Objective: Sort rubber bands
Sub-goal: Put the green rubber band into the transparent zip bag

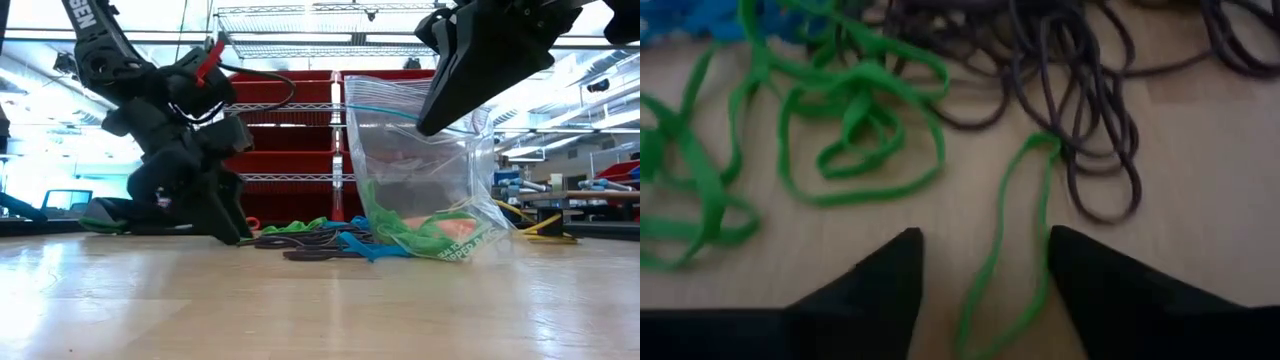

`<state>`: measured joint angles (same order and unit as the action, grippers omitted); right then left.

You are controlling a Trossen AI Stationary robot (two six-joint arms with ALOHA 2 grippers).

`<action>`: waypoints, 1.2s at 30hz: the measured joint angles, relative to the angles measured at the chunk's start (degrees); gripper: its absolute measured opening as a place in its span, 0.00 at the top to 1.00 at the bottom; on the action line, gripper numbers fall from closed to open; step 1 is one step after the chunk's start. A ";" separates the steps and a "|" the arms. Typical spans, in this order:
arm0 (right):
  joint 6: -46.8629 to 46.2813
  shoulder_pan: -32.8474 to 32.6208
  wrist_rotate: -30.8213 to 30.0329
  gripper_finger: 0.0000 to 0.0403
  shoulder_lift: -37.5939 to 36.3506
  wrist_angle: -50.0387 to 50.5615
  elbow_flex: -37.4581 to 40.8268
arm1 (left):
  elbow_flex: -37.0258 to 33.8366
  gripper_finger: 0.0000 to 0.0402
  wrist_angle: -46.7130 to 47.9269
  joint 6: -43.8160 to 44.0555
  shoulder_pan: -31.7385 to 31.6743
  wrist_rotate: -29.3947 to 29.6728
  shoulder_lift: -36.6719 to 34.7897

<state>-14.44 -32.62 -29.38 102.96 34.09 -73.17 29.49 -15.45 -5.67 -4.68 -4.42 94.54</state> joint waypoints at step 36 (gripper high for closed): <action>1.57 0.22 0.52 1.00 0.04 -1.97 0.00 | 19.96 1.00 -1.20 2.88 8.16 -14.46 -15.76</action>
<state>-12.86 -32.40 -28.86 103.00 32.13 -73.17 49.45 -16.65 -2.79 3.48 -18.89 78.78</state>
